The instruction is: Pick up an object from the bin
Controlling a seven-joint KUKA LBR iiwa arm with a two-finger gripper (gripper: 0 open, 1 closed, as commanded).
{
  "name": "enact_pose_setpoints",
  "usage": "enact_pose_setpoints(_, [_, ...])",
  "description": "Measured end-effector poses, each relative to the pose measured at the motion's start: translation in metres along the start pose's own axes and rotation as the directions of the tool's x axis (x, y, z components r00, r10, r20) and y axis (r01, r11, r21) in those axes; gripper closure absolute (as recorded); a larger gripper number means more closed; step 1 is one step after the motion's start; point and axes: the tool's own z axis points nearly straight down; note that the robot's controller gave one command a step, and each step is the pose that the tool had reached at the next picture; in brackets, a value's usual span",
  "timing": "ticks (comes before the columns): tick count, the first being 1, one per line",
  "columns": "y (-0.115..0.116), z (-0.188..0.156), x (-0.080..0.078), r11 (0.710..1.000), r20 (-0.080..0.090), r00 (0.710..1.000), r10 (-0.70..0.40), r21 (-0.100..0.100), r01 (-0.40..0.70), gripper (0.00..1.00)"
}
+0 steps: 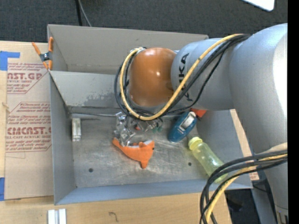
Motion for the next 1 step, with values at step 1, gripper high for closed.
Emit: enact_pose_setpoints(1, [0.0078,-0.0027,-0.0066,0.988,0.0,0.988,-0.154,0.0,0.154,0.0])
